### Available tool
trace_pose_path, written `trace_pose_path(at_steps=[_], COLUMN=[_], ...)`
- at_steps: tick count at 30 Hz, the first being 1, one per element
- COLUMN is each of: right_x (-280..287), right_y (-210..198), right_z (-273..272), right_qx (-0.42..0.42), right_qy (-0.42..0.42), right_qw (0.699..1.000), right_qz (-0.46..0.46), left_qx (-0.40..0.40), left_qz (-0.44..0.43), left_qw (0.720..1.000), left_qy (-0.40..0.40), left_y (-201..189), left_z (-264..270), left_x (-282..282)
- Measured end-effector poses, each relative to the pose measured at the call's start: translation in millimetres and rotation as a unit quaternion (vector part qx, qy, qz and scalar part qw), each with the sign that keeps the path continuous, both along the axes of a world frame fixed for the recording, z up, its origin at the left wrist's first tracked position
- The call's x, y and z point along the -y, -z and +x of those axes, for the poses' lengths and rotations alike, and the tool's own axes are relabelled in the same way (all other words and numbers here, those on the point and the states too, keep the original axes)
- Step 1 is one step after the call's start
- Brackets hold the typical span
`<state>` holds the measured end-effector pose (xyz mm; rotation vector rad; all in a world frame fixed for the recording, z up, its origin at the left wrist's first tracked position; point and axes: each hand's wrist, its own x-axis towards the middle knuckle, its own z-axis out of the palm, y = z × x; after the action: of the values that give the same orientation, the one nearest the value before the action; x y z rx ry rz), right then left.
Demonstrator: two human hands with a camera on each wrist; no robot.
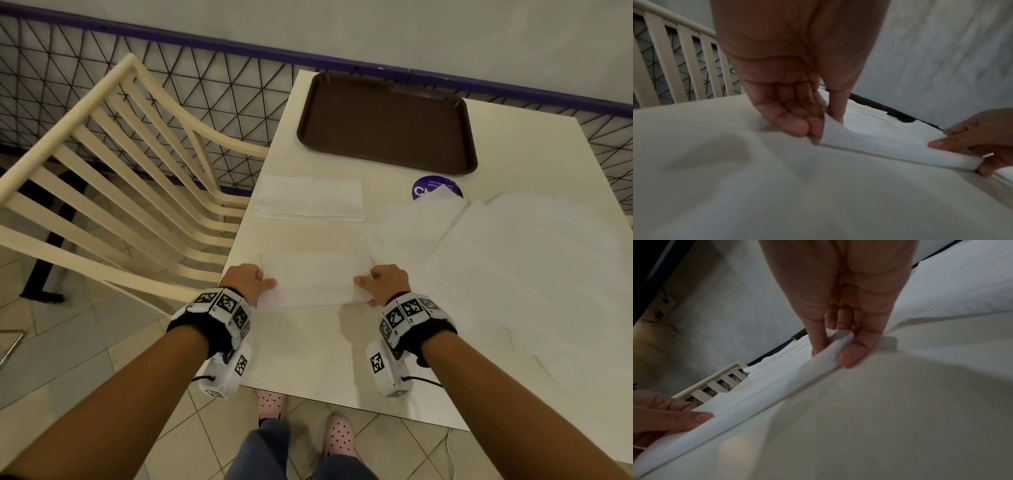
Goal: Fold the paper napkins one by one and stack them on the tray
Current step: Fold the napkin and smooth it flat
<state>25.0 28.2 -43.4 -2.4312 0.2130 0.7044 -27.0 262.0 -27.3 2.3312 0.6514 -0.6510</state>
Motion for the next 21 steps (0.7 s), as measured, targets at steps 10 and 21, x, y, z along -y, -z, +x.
trace_pose_path(at_steps=[10,21], right_x=[-0.8,-0.4], right_y=[6.7,7.7], right_z=[4.6,7.8], right_qx=[0.008,-0.005], right_qy=[-0.008,-0.010], right_qw=[1.000,1.000], right_qz=[-0.013,-0.024], left_qx=[0.119,0.148], left_qz=[0.123,0.233], left_qw=[0.984,0.910], left_qy=[0.056,0.310], left_y=[-7.0,7.8], left_z=[-9.8,-21.5], left_x=[18.3,56.8])
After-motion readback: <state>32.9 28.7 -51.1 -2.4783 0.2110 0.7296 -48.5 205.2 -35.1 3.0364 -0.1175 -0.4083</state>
